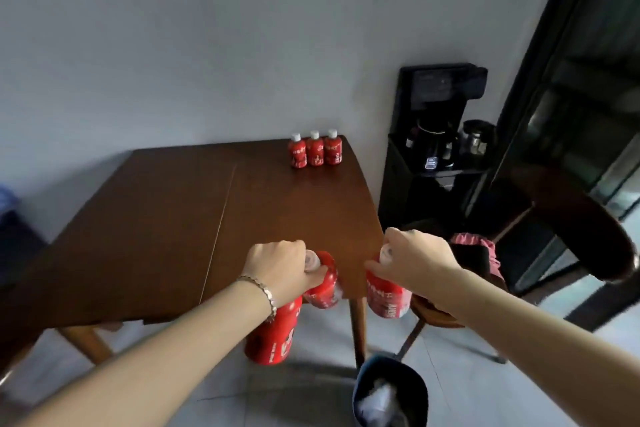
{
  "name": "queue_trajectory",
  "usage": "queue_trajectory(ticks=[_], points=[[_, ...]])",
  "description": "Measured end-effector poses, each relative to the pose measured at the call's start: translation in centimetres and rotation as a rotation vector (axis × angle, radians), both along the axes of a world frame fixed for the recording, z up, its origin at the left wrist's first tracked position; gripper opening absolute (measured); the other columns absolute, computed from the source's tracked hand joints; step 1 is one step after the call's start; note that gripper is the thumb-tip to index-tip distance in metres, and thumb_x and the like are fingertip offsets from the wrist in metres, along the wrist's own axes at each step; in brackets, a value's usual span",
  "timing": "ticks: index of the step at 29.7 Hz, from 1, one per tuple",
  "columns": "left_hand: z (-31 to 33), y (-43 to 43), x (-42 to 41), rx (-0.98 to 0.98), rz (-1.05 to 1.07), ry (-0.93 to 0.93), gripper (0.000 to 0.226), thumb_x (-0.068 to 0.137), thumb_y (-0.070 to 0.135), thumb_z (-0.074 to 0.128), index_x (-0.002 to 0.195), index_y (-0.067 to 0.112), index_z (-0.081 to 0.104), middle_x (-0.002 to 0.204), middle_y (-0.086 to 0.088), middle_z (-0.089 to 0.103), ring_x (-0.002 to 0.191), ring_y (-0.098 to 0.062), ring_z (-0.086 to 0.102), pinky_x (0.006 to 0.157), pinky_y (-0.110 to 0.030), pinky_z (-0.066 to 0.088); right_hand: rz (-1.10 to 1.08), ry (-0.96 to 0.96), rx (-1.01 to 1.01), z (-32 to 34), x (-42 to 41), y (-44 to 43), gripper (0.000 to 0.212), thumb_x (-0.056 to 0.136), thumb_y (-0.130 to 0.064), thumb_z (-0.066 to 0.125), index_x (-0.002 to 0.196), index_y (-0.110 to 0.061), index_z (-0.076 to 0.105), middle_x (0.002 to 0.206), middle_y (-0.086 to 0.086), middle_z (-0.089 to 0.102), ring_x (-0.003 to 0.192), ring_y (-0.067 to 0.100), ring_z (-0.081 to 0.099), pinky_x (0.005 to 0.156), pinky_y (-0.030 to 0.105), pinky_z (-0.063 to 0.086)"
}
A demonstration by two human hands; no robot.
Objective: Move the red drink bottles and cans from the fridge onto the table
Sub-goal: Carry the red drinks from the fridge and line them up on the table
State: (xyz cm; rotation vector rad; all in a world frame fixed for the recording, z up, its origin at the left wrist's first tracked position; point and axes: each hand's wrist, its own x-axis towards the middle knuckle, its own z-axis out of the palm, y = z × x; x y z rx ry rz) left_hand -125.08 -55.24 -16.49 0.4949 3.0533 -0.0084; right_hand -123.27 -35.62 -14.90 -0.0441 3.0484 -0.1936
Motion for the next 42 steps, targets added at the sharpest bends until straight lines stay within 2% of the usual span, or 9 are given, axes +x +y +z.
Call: queue_trajectory(ticks=[5,8,14,19,24,29,35,39,42], points=[[-0.5,-4.0,-7.7,0.059,0.161,-0.006,0.042,0.087,0.063,0.039,0.093,0.021,0.043,0.101,-0.001,0.066,0.092,-0.022,0.065,0.074,-0.028,0.044,0.024,-0.035,-0.088,-1.7,-10.5,-3.4,0.047,0.086,-0.058,0.053,0.114,-0.02,0.053,0.098,-0.004,0.067,0.08,0.012,0.064,0.064,0.024,0.055],[-1.7,-6.7,-11.9,0.056,0.232,0.002,0.048,0.087,0.063,0.04,0.105,0.019,0.049,0.103,0.0,0.066,0.093,-0.02,0.065,0.076,-0.028,0.049,0.02,-0.089,-0.142,-3.0,-16.0,-5.7,0.045,0.086,-0.056,0.054,0.112,-0.02,0.052,0.101,-0.003,0.066,0.083,0.014,0.065,0.069,0.028,0.058],[-5.7,-12.1,-22.3,0.013,0.23,-0.001,0.047,0.089,0.061,0.036,0.104,0.018,0.049,0.095,0.001,0.066,0.088,-0.017,0.066,0.066,-0.025,0.043,-0.001,-0.168,-0.156,-5.9,-27.0,-11.0,0.043,0.089,-0.052,0.051,0.115,-0.018,0.05,0.102,0.0,0.065,0.085,0.017,0.063,0.064,0.027,0.052],[-8.3,-15.9,-32.2,0.026,0.148,-0.016,0.05,0.09,0.06,0.037,0.115,0.018,0.048,0.1,0.002,0.067,0.09,-0.015,0.066,0.067,-0.022,0.046,-0.073,-0.198,-0.185,-7.6,-35.2,-14.8,0.037,0.09,-0.049,0.05,0.112,-0.018,0.05,0.094,-0.003,0.06,0.08,0.016,0.06,0.063,0.028,0.046],[-10.1,-17.3,-42.3,0.035,0.106,-0.03,0.049,0.09,0.06,0.037,0.114,0.018,0.048,0.099,0.002,0.067,0.089,-0.016,0.067,0.069,-0.025,0.049,-0.092,-0.194,-0.22,-9.3,-43.0,-16.9,0.03,0.091,-0.042,0.052,0.112,-0.02,0.051,0.111,-0.002,0.056,0.094,0.018,0.059,0.073,0.03,0.049],[-12.2,-17.0,-50.5,0.033,0.112,-0.064,0.049,0.09,0.058,0.038,0.112,0.016,0.049,0.102,0.001,0.066,0.093,-0.019,0.066,0.068,-0.026,0.044,-0.001,-0.18,-0.167,-10.7,-51.4,-18.1,0.03,0.094,-0.041,0.048,0.115,-0.019,0.049,0.111,0.001,0.054,0.096,0.02,0.058,0.079,0.034,0.05],[-14.2,-16.5,-58.2,-0.018,0.089,-0.072,0.046,0.09,0.056,0.039,0.11,0.016,0.049,0.102,0.001,0.065,0.093,-0.02,0.065,0.063,-0.027,0.039,0.154,-0.173,0.015,-12.6,-61.3,-19.5,0.037,0.097,-0.038,0.042,0.128,-0.018,0.044,0.122,0.004,0.051,0.108,0.024,0.055,0.07,0.031,0.042],[-15.3,-16.0,-61.8,-0.028,0.091,-0.052,0.044,0.091,0.054,0.039,0.109,0.015,0.049,0.101,0.0,0.065,0.092,-0.021,0.064,0.063,-0.027,0.039,0.127,-0.207,0.044,-14.4,-65.8,-19.9,0.038,0.097,-0.04,0.042,0.127,-0.017,0.046,0.121,0.006,0.053,0.109,0.027,0.057,0.082,0.036,0.041],[-16.2,-15.4,-63.9,-0.024,0.1,-0.024,0.043,0.091,0.052,0.04,0.107,0.013,0.049,0.101,-0.002,0.065,0.093,-0.023,0.064,0.064,-0.027,0.036,0.117,-0.245,0.076,-15.7,-67.9,-20.0,0.038,0.097,-0.043,0.041,0.124,-0.018,0.048,0.12,0.005,0.054,0.107,0.027,0.058,0.073,0.034,0.035]])
